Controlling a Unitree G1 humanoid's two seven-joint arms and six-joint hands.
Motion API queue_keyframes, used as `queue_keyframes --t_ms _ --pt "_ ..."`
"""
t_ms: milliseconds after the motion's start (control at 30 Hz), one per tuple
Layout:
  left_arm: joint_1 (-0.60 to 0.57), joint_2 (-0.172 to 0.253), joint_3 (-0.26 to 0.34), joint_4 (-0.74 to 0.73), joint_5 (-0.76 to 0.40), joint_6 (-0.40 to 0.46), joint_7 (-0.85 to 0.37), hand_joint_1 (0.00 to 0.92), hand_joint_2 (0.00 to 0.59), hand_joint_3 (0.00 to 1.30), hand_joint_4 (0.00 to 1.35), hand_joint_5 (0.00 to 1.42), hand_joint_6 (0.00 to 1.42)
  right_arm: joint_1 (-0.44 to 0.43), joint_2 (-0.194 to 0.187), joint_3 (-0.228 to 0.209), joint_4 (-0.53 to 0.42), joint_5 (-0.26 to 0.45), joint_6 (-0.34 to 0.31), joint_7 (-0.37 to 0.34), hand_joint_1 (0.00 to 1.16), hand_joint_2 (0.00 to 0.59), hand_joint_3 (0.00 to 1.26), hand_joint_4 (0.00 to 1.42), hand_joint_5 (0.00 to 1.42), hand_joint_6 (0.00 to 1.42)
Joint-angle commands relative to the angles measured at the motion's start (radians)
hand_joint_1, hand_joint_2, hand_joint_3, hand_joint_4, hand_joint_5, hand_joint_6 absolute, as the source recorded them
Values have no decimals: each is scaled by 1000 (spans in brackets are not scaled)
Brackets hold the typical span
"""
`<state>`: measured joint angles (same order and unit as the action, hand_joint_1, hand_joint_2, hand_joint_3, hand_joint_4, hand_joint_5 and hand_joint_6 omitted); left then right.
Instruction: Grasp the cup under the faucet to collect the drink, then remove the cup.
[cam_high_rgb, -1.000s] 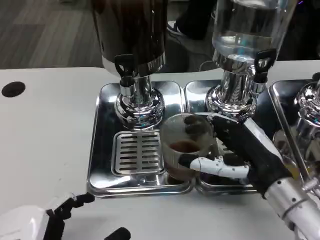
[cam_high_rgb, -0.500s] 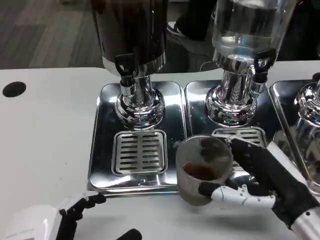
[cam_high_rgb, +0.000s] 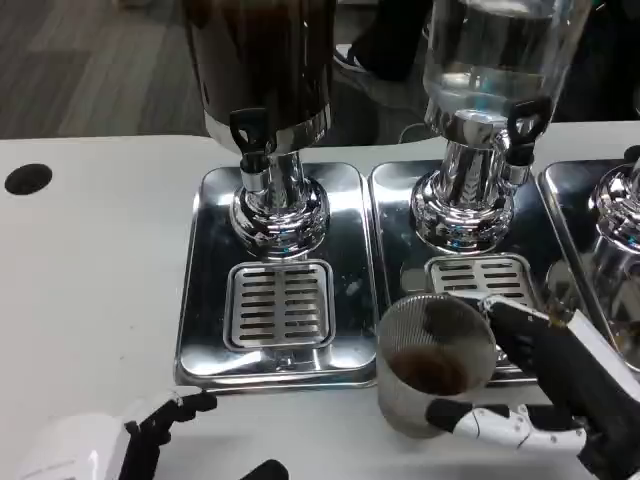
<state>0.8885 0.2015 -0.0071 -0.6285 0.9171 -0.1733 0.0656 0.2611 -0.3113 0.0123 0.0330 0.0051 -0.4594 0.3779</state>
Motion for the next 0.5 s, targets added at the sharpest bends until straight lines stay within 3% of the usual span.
queue_keyframes --t_ms 33,500 --pt "7 2 -5 -16 14 18 -10 0 98 401 377 457 585 8 -1 -16 45 37 -102 11 709 105 362 353 333 139" --pt "28 -9 -9 -78 25 60 -40 0 103 393 377 465 609 -18 -10 -50 321 86 -285 63 709 105 362 353 333 139"
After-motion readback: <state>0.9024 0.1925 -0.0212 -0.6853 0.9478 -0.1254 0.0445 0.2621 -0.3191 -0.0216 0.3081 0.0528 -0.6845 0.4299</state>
